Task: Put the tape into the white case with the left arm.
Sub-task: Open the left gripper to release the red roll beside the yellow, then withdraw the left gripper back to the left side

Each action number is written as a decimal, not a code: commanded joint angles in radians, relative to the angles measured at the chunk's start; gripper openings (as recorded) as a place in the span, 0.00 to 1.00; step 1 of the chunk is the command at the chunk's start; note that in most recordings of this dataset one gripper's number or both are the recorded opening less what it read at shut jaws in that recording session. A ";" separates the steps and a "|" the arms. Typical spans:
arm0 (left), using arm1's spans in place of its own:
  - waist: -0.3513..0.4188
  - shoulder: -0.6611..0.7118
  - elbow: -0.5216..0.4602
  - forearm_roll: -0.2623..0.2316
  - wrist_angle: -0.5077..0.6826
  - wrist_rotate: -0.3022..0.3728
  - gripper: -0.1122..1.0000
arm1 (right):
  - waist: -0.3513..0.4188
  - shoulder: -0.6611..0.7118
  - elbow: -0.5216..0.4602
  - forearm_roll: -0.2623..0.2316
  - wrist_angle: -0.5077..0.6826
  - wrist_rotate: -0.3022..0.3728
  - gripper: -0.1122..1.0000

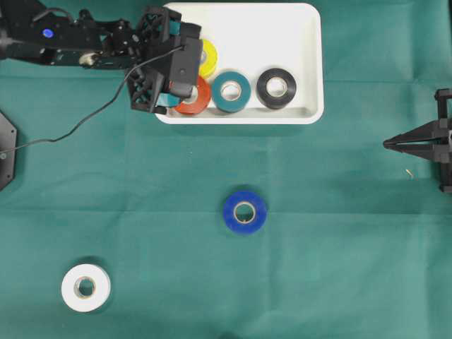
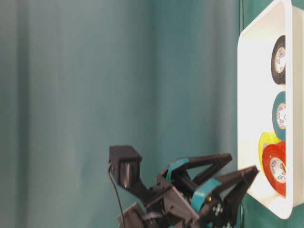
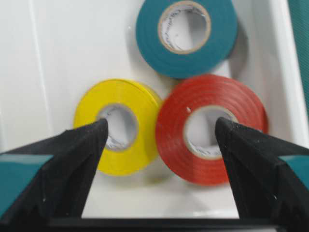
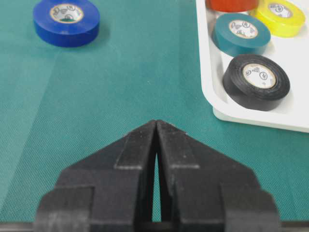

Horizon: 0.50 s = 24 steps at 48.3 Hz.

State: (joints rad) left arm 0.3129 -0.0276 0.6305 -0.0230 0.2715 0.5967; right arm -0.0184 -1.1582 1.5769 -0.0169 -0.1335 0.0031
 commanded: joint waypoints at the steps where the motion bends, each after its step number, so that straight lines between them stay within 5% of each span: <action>1: -0.020 -0.054 0.006 -0.003 -0.008 -0.003 0.92 | 0.000 0.008 -0.011 0.000 -0.011 0.002 0.02; 24: -0.126 -0.272 0.156 -0.003 -0.006 -0.144 0.92 | 0.000 0.006 -0.011 0.000 -0.011 0.002 0.02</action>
State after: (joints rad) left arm 0.2056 -0.2500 0.7808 -0.0230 0.2715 0.4679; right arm -0.0184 -1.1582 1.5785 -0.0169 -0.1335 0.0031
